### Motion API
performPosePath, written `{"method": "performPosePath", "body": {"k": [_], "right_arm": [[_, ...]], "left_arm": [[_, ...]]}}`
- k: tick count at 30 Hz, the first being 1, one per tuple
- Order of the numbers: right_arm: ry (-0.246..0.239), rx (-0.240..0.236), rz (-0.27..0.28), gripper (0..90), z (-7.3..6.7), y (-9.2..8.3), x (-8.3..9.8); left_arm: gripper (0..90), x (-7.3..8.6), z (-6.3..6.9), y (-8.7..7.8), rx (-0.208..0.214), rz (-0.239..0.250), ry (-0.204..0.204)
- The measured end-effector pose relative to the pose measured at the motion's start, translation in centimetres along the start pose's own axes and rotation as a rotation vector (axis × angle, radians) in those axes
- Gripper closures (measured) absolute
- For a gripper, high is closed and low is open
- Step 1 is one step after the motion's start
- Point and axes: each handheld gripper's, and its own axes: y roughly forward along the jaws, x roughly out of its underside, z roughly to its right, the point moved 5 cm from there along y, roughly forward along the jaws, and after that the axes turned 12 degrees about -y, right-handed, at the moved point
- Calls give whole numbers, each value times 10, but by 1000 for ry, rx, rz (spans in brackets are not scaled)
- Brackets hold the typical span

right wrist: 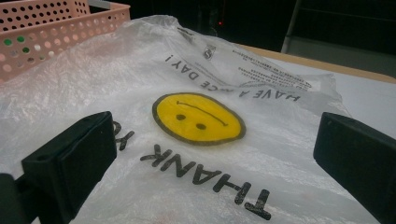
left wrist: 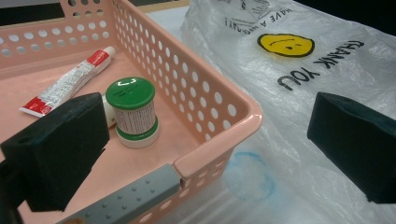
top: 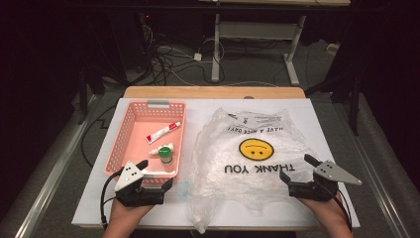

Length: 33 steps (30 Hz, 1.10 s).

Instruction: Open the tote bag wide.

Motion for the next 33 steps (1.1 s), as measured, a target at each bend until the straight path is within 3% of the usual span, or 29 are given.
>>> {"method": "performPosePath", "body": {"k": [6, 14, 17, 24, 26, 30, 33], "right_arm": [[10, 12, 2, 0, 7, -5, -3], [58, 77, -35, 14, 33, -20, 5], [70, 110, -77, 48, 46, -24, 16], [130, 120, -163, 140, 60, -23, 39], [175, 118, -204, 173, 66, -22, 51], [204, 117, -254, 222, 71, -21, 63], [251, 112, -314, 293, 74, -18, 75]], "left_arm": [[0, 1, 1, 1, 2, -5, 4], [0, 0, -1, -1, -5, 1, 9], [0, 0, -1, -1, 0, -1, 4], [0, 1, 1, 1, 4, -8, 12], [0, 1, 1, 1, 5, -7, 10], [0, 1, 2, 1, 6, -7, 11], [0, 1, 3, 0, 8, -5, 13]]}}
